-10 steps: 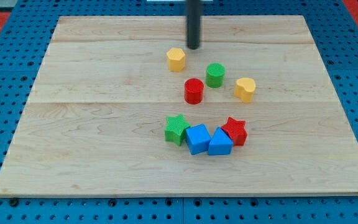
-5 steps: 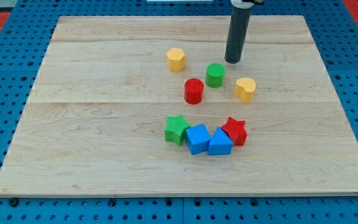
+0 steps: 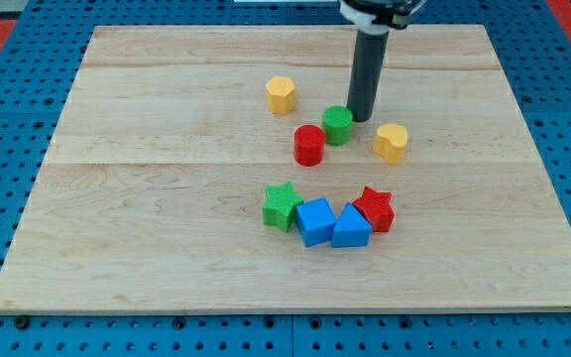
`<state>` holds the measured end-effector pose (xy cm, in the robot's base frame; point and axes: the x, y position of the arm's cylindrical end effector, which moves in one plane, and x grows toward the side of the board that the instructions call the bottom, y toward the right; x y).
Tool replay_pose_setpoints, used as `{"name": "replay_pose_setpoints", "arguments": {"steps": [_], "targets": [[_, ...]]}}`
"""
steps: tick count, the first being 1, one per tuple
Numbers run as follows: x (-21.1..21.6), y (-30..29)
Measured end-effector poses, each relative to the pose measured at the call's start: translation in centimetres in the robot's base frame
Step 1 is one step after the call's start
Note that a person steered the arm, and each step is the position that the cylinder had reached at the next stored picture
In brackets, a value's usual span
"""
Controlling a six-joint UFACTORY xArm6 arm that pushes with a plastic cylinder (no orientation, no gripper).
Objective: Slide the green circle and the red circle towards the green star
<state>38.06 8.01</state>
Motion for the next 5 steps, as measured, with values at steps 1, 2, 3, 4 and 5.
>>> {"name": "replay_pose_setpoints", "arguments": {"steps": [1,2,3,4,5], "targets": [[1.9,-2.2],[2.3,-2.2],[4.2,-2.5],[4.7,-3.9],[4.7,-5.7]]}}
